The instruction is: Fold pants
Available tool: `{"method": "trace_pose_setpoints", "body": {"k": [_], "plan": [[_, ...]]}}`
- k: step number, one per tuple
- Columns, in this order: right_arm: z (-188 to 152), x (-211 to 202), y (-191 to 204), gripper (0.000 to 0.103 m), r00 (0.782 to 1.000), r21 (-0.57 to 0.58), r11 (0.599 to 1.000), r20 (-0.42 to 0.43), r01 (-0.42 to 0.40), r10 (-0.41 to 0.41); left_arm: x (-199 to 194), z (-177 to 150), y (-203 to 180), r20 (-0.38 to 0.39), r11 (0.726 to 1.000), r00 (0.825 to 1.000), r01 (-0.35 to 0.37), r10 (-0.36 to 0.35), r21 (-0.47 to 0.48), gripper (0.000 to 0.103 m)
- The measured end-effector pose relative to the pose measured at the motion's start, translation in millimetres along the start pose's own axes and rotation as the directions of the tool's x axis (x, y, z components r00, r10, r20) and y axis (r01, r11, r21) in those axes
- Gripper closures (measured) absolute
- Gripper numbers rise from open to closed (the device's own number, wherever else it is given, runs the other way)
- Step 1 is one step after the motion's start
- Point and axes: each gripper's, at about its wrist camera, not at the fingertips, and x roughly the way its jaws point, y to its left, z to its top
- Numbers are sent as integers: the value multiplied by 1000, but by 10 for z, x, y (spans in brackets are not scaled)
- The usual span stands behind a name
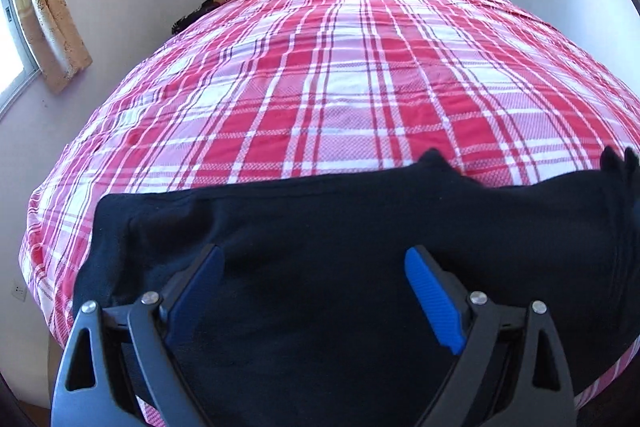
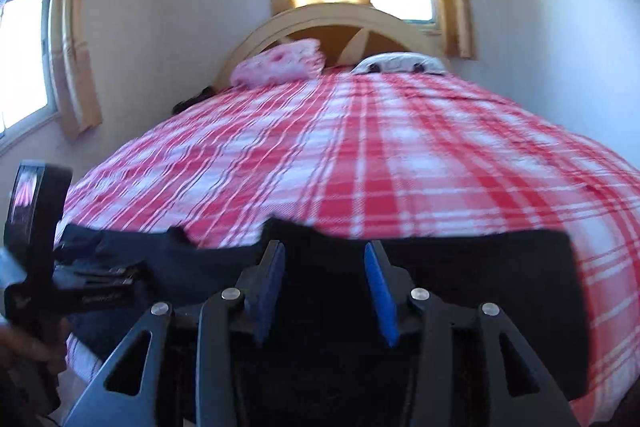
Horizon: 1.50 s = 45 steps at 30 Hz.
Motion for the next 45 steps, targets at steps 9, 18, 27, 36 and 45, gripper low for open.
{"method": "trace_pose_setpoints", "body": {"k": [9, 18, 27, 36, 45], "plan": [[-351, 296, 543, 41, 990, -259, 958, -45, 120, -136, 62, -9, 72, -3, 1000, 1000, 28, -28, -13, 5], [-327, 301, 526, 37, 987, -215, 967, -47, 138, -151, 53, -77, 624, 2, 995, 996, -85, 86, -57, 5], [-295, 327, 537, 34, 986, -194, 970, -60, 144, -158, 168, -308, 1531, -122, 927, 971, -235, 208, -293, 5], [-226, 344, 516, 33, 983, -175, 976, -102, 131, -151, 174, -361, 1478, -136, 918, 970, -237, 203, -318, 5], [-202, 353, 530, 32, 981, -179, 975, -116, 134, -156, 168, -399, 1597, -145, 900, 978, -199, 153, -388, 0]]}}
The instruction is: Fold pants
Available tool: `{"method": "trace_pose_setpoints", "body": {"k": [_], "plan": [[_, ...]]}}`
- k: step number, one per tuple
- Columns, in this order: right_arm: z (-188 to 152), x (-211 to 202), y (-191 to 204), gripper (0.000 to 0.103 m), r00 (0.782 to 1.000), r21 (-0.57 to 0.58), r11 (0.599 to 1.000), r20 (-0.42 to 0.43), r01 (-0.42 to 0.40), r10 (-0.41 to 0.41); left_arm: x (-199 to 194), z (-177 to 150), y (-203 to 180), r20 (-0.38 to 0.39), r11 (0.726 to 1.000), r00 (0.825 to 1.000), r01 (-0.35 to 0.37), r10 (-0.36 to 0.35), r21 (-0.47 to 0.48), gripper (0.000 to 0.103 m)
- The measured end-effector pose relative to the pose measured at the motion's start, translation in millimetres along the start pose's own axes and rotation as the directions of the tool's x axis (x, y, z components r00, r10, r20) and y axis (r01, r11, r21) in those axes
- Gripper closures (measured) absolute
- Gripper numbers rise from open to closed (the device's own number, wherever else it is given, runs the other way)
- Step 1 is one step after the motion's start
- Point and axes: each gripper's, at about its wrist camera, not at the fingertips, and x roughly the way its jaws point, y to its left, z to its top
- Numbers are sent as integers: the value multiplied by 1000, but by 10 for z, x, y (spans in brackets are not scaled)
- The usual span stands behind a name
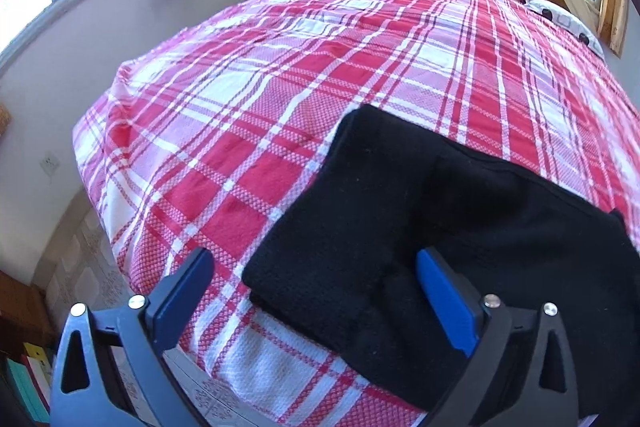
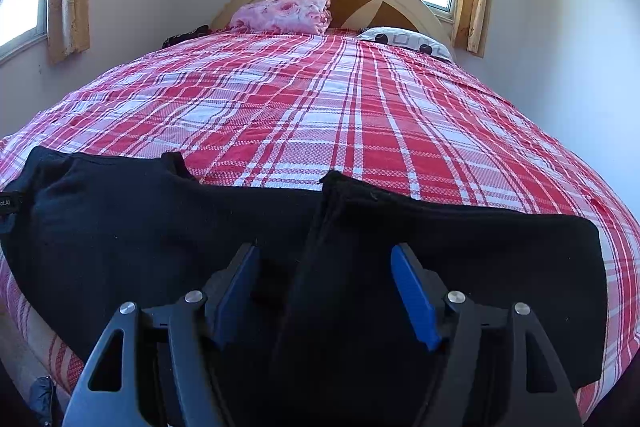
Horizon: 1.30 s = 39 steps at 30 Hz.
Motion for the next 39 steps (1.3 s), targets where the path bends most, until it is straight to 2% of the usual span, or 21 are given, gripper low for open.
{"method": "trace_pose_setpoints", "body": {"k": [4, 5, 8, 11, 15, 17, 19, 21, 24, 27, 29, 30, 34, 36, 39], "plan": [[3, 3, 6, 32, 1000, -3, 1000, -3, -1, 1, -144, -48, 224, 35, 995, 998, 63, -60, -80, 2], [2, 4, 5, 32, 1000, -2, 1000, -3, -2, 2, -182, -98, 322, 43, 987, 994, 105, -101, -120, 2], [4, 6, 6, 31, 1000, -3, 1000, -3, 1, -1, -175, -200, 466, 53, 968, 986, 165, -158, -190, 2], [9, 12, 8, 30, 1000, 1, 1000, -3, 3, -3, -38, -223, 476, 3, 946, 974, 222, -228, -237, 7], [14, 6, 8, 30, 1000, 2, 1000, -6, -1, 1, -25, -217, 397, 16, 947, 973, 227, -230, -226, 7], [13, 0, -3, 30, 1000, 8, 1000, -5, -9, 9, -34, -202, 409, 26, 936, 966, 256, -258, -243, 13], [16, -1, -8, 30, 1000, 11, 1000, -6, -12, 12, -40, -197, 447, 41, 915, 956, 291, -291, -281, 27], [21, -3, -7, 30, 1000, 12, 1000, -6, -13, 13, -47, -195, 450, 49, 901, 949, 310, -310, -303, 35], [32, -19, -29, 30, 1000, 27, 999, -6, -27, 27, -58, -195, 419, 46, 920, 961, 275, -273, -281, 48], [64, -91, -139, 30, 996, 89, 992, 11, -92, 92, -111, -168, 450, 69, 918, 961, 278, -269, -283, 63], [80, -146, -228, 30, 992, 139, 982, 32, -129, 126, -225, -131, 416, 122, 927, 956, 289, -267, -238, 88], [89, -189, -300, 30, 990, 172, 975, 51, -142, 135, -271, -105, 384, 149, 927, 947, 312, -286, -207, 88], [106, -323, -450, 30, 989, 215, 968, 96, -127, 109, -519, 5, 90, 223, 945, 927, 322, -302, -59, 88], [115, -371, -522, 30, 990, 227, 967, 109, -115, 92, -583, 33, -21, 237, 946, 921, 323, -309, -18, 88], [93, -418, -630, 30, 991, 256, 962, 113, -98, 71, -698, 70, -238, 262, 937, 900, 347, -347, 49, 88]]}}
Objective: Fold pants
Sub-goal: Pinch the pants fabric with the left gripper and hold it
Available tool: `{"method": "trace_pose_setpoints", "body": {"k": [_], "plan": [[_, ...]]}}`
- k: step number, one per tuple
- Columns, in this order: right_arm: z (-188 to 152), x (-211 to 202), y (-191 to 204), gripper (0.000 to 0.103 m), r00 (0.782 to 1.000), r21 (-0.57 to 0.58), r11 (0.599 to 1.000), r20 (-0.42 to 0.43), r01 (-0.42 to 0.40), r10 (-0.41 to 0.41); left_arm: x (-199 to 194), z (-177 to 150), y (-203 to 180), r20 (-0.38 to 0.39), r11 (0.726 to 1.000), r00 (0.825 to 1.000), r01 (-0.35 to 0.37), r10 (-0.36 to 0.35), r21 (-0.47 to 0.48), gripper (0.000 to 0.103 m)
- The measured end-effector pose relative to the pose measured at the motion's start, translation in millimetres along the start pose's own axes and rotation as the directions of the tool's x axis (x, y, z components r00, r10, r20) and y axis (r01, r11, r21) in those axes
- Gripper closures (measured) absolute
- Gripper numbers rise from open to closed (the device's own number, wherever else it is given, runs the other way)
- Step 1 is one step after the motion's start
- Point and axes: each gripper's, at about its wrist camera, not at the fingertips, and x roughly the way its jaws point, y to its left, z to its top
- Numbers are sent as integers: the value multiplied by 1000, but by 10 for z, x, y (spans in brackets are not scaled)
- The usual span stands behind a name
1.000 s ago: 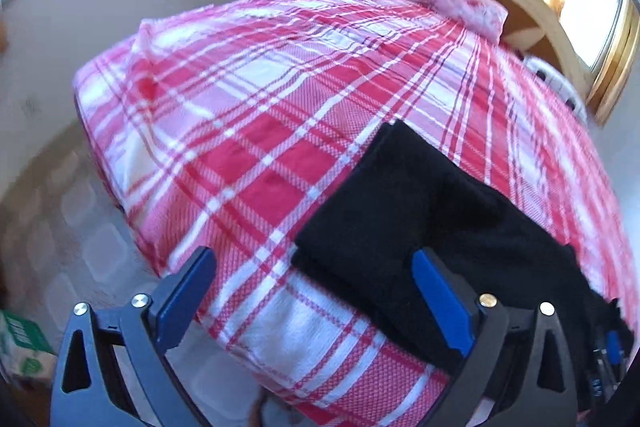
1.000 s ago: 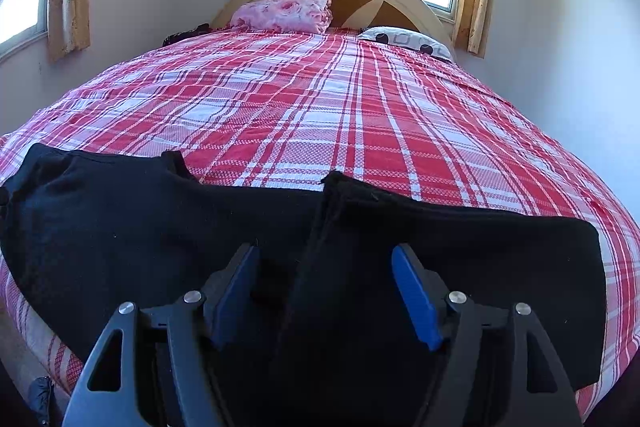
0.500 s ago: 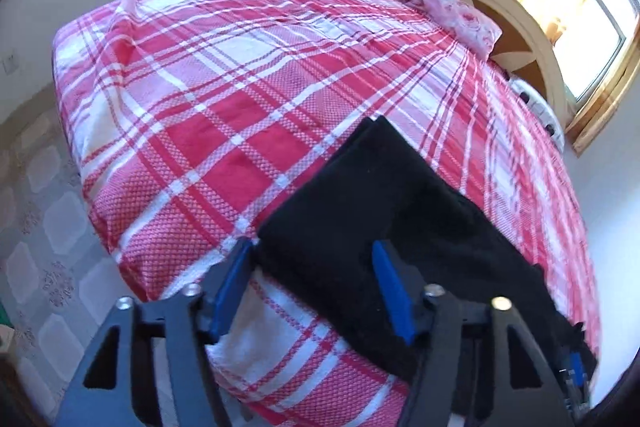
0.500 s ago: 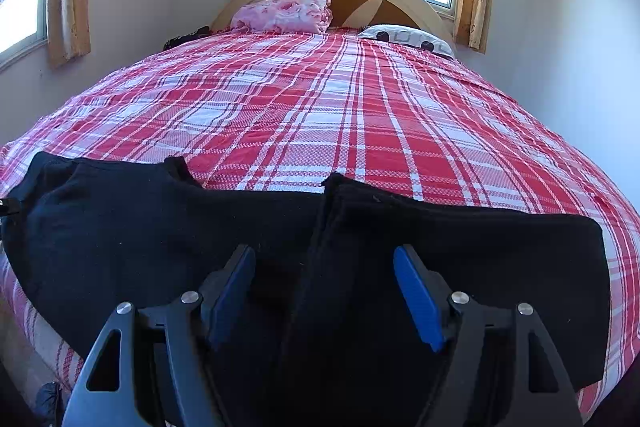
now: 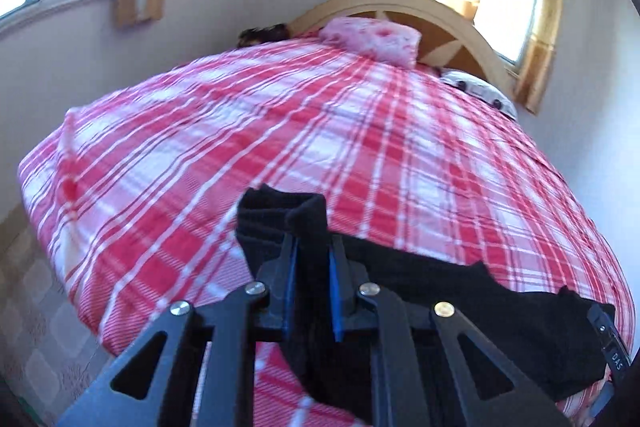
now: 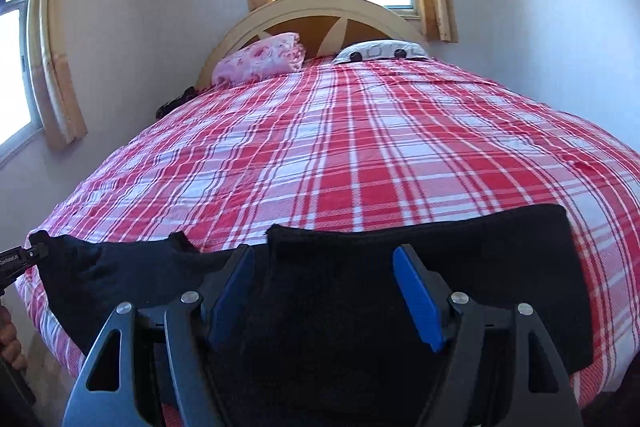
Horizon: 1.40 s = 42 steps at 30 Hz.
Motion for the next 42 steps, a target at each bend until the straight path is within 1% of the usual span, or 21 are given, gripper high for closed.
{"method": "trace_pose_setpoints", "body": {"k": [3, 4, 6, 8, 11, 13, 14, 16, 20, 27, 30, 38, 42], "plan": [[-19, -19, -95, 30, 1000, 26, 1000, -4, 3, -3, -18, 32, -306, 10, 995, 998, 59, -60, 81, 88], [-24, -16, -117, 30, 1000, 32, 999, -6, 2, -2, 24, 22, -481, -6, 989, 997, 78, -78, 128, 88], [-42, -13, -143, 30, 1000, 39, 999, -14, 3, -3, 62, -36, -699, -25, 977, 996, 91, -88, 191, 88], [-61, -10, -159, 30, 1000, 44, 999, -21, 7, -6, 137, -140, -982, -62, 954, 994, 106, -92, 280, 88], [-82, -16, -164, 30, 1000, 46, 999, -27, 9, -8, 233, -310, -1304, -123, 924, 986, 147, -110, 352, 88], [-84, -25, -180, 30, 1000, 46, 999, -26, 18, -17, 312, -461, -1484, -155, 900, 983, 157, -101, 406, 88], [-87, -28, -192, 30, 999, 49, 999, -27, 21, -20, 342, -519, -1536, -173, 893, 980, 160, -95, 421, 88], [-100, -14, -222, 30, 999, 56, 998, -38, 26, -24, 397, -595, -1588, -196, 887, 977, 160, -81, 434, 88], [-130, 65, -257, 30, 996, 58, 997, -80, 49, -45, 399, -654, -1628, -188, 874, 981, 137, -54, 466, 88], [-160, 156, -222, 30, 990, 36, 996, -116, 79, -75, 448, -667, -1684, -193, 869, 981, 124, -34, 478, 88], [-160, 158, -218, 30, 989, 28, 996, -121, 83, -79, 464, -678, -1707, -190, 865, 982, 112, -20, 488, 88], [-156, 173, -192, 30, 987, 17, 995, -135, 95, -92, 471, -684, -1723, -192, 862, 981, 107, -11, 496, 88], [-105, 114, -232, 30, 991, 49, 997, -119, 64, -58, 473, -687, -1721, -195, 866, 981, 109, -14, 488, 88]]}}
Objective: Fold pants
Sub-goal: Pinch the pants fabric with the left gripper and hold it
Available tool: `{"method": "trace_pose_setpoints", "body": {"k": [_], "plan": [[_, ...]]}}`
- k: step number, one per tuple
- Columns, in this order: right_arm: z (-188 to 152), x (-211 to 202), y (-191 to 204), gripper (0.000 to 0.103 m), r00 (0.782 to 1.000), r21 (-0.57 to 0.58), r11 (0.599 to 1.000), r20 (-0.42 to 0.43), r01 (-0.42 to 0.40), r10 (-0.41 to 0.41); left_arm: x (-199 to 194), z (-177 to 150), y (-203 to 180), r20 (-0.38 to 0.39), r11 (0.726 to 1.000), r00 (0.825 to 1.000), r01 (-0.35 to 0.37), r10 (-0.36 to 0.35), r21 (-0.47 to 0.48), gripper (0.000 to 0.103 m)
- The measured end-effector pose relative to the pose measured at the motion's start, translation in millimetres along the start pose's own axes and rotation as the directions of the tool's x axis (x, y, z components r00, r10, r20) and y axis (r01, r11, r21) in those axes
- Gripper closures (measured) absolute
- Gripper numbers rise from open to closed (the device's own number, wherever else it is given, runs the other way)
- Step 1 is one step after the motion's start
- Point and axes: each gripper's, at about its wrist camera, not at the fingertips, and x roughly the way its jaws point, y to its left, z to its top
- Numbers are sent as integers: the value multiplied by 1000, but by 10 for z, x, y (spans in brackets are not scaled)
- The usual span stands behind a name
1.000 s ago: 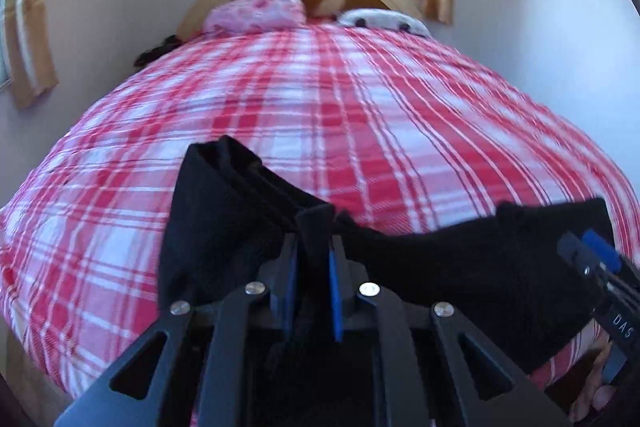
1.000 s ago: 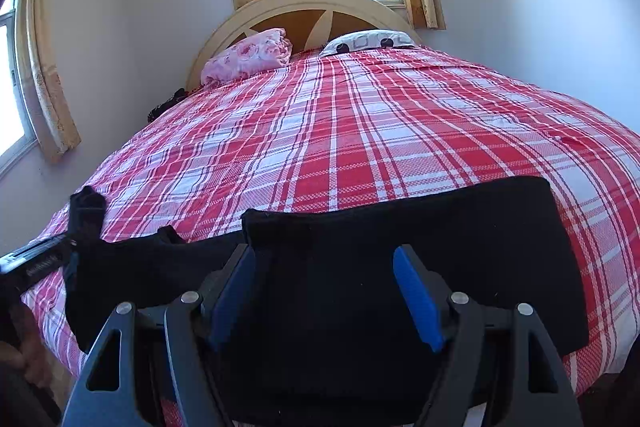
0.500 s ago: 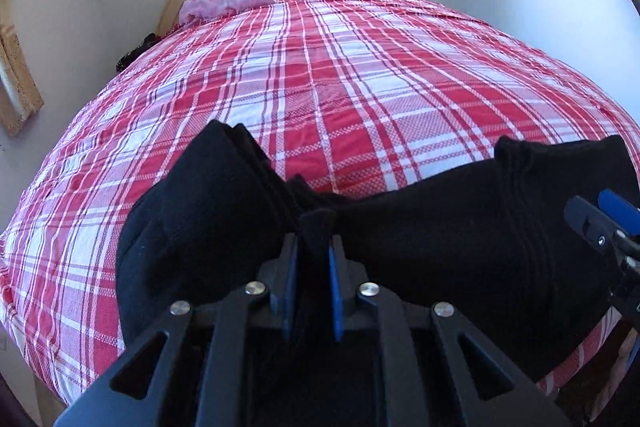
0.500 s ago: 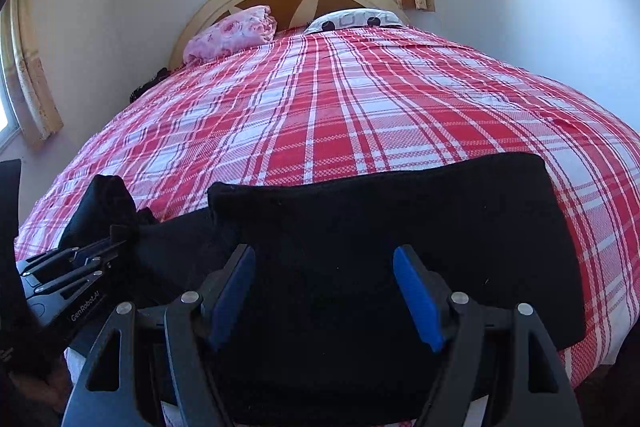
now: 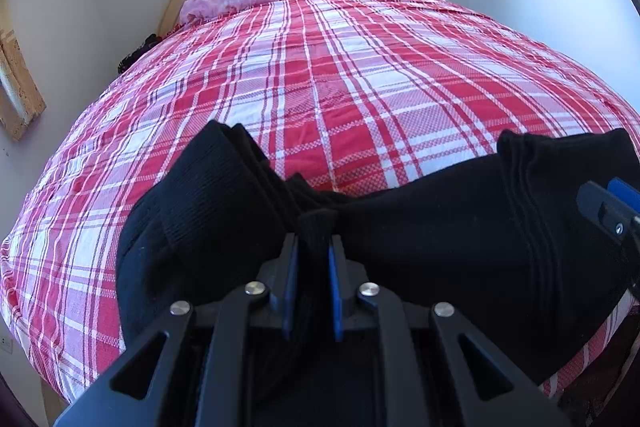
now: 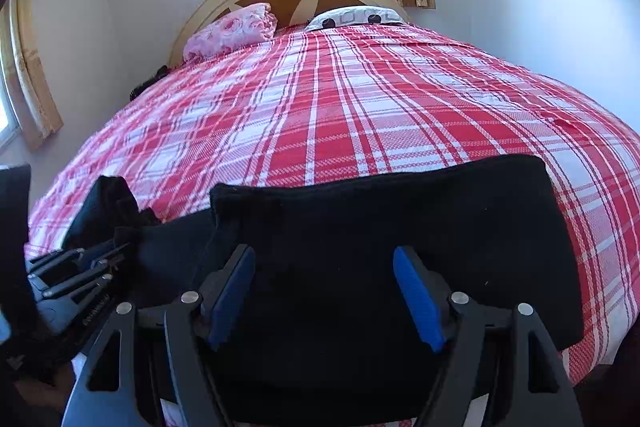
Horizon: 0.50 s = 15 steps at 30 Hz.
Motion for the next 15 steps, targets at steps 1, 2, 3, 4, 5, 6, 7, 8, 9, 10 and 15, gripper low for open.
{"method": "trace_pose_setpoints", "body": {"k": [1, 2, 3, 4, 5, 6, 7, 8, 9, 10, 15], "plan": [[16, -7, -2, 30, 1000, 1, 1000, 1, -4, 4, 1, -1, 5, -1, 1000, 1000, 1, -1, -1, 88], [38, -12, 4, 30, 1000, -3, 1000, 2, -5, 5, 0, -2, 6, -1, 1000, 1000, 2, -2, -3, 88], [59, -19, 9, 30, 1000, -7, 1000, 5, -3, 3, 1, -2, 11, -1, 1000, 1000, 4, -4, -5, 88], [71, -24, 11, 30, 1000, -10, 1000, 7, -3, 3, -3, -3, 15, -2, 1000, 1000, 8, -8, -8, 88], [88, -29, 15, 30, 1000, -11, 1000, 9, -1, 1, -6, -3, 26, -2, 1000, 1000, 12, -12, -11, 88], [99, -30, 22, 30, 1000, -13, 1000, 9, 0, 0, -7, -3, 38, -1, 1000, 1000, 18, -18, -13, 88], [110, -30, 28, 30, 1000, -15, 1000, 9, 0, 0, -8, 0, 56, -1, 1000, 1000, 26, -26, -16, 88], [122, -23, 38, 30, 1000, -17, 1000, 6, 0, 0, -8, -1, 71, -2, 999, 999, 34, -34, -18, 88], [137, -5, 52, 30, 1000, -23, 1000, -1, 8, -8, -7, 0, 81, -2, 999, 999, 39, -39, -21, 88], [150, 13, 66, 30, 1000, -32, 999, -9, 26, -26, -4, 0, 82, -2, 999, 999, 40, -40, -22, 88], [205, 183, 69, 30, 990, -62, 993, -92, 104, -109, -2, 3, 53, -4, 1000, 1000, 28, -28, -9, 88]]}}
